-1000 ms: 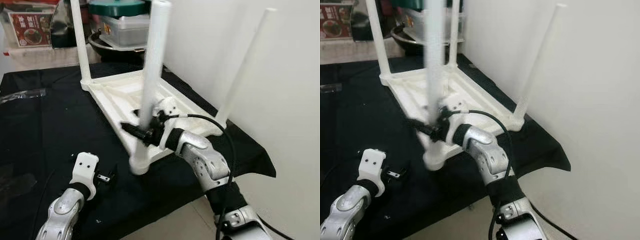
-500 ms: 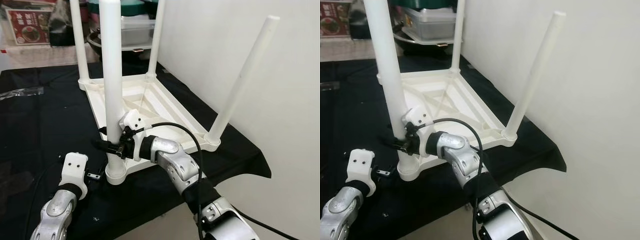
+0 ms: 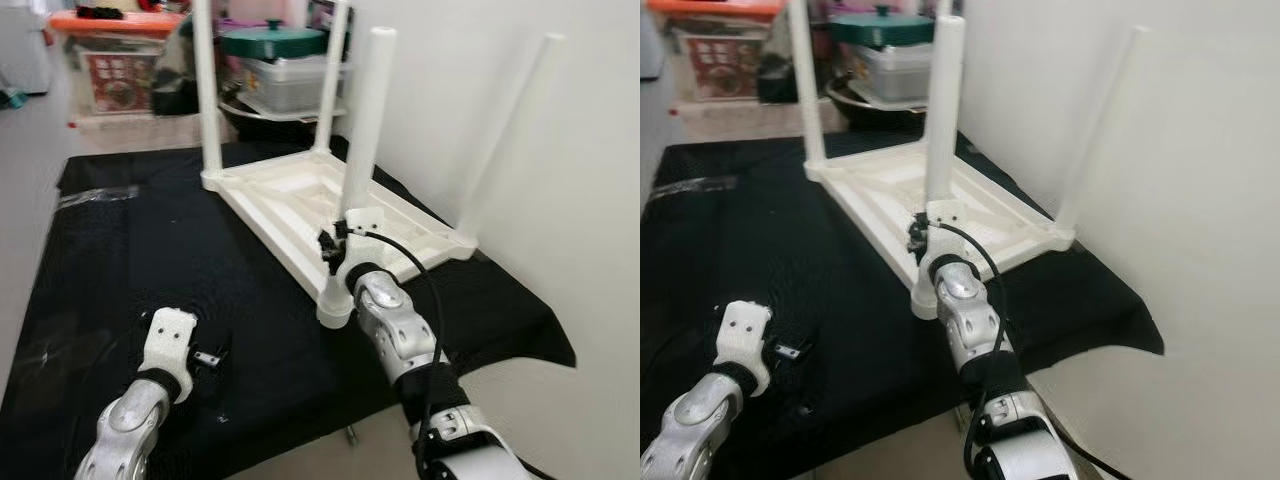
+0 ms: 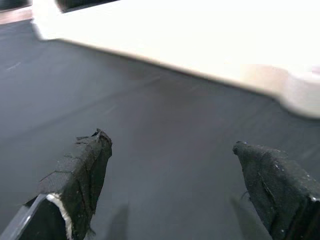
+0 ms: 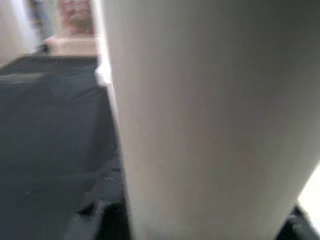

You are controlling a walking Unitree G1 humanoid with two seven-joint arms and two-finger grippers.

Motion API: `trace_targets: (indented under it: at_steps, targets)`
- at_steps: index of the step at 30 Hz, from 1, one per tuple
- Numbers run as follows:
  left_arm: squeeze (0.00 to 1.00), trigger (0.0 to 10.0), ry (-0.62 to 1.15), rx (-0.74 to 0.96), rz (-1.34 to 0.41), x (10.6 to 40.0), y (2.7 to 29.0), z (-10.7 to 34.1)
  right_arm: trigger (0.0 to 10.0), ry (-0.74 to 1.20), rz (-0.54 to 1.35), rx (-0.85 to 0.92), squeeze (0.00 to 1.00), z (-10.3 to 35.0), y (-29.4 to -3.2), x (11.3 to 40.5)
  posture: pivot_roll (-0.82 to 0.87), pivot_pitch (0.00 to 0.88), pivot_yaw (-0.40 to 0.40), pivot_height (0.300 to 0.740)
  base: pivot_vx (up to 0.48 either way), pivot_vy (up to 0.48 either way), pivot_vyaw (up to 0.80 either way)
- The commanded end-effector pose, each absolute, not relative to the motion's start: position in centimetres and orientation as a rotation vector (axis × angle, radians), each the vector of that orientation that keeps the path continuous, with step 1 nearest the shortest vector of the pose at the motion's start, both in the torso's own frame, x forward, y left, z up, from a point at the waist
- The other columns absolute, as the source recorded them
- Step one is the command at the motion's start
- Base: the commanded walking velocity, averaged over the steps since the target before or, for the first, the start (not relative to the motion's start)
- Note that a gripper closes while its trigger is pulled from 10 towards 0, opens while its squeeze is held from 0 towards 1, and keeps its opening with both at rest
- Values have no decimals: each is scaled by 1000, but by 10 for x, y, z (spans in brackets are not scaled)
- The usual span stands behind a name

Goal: Building children table

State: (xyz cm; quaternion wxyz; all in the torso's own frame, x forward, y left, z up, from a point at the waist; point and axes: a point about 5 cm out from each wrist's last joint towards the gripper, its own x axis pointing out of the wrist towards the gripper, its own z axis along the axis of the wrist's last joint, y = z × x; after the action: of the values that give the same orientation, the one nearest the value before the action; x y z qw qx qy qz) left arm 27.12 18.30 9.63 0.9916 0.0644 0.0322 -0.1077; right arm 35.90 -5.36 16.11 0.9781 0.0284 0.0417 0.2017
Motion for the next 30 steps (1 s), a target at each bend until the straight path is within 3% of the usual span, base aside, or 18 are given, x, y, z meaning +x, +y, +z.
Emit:
trace_targets:
  at_steps: [1,3,4,5,6,7,9,11,15,16,19,20,23,24,25,27,30]
  targets:
    - [0,10000,75,137,-235,273,180,95,10000,129,621,121,1000,152,-39,350,164,0,-94,740,0,0,0]
    - [0,10000,70,138,-235,274,180,97,10000,120,707,134,1000,156,-37,349,168,0,-97,740,0,0,0]
    - [0,10000,67,144,-227,275,184,98,10000,91,835,136,290,163,-34,346,172,0,-101,740,0,0,0]
    - [0,10000,67,144,-227,275,184,98,10000,91,835,136,290,163,-34,346,172,0,-101,740,0,0,0]
    - [0,10000,66,149,-220,275,188,99,10000,39,988,129,0,173,-31,341,181,0,-107,740,0,0,0]
    - [0,10000,67,157,-209,273,192,98,10000,-35,1194,97,0,184,-27,333,192,0,-117,740,0,0,0]
    - [0,10000,67,157,-209,273,192,98,10000,-35,1194,97,0,184,-27,333,192,0,-117,740,0,0,0]
    - [0,10000,69,163,-195,272,196,97,10000,-81,1403,65,0,192,-20,322,197,0,-125,740,0,0,0]
    - [0,10000,66,156,-191,270,193,96,10000,-66,1549,44,0,186,-2,306,228,0,-142,740,0,0,0]
    - [0,10000,64,152,-190,269,192,97,6078,-57,1582,39,0,181,7,300,228,0,-142,740,0,0,0]
    - [0,10000,62,151,-190,268,191,97,6078,-55,1601,37,0,179,12,297,243,0,-150,740,0,0,0]
    - [0,10000,63,153,-184,268,193,97,0,-37,1543,19,0,173,17,301,247,0,-151,740,0,0,0]
    - [0,10000,65,157,-177,266,197,97,0,62,1293,-6,0,160,20,321,243,0,-147,740,0,0,0]
    - [0,10000,68,161,-177,265,198,97,0,110,1111,-22,0,154,16,334,234,0,-145,740,0,0,0]
    - [0,10000,72,163,-177,266,199,95,0,213,732,-46,0,141,-7,357,220,0,-138,740,0,0,0]
    - [0,10000,72,163,-177,266,199,95,0,213,732,-46,0,141,-7,357,220,0,-138,740,0,0,0]
    - [0,10000,67,157,-201,269,190,96,0,291,263,-79,0,122,-64,373,204,0,-123,740,0,0,0]
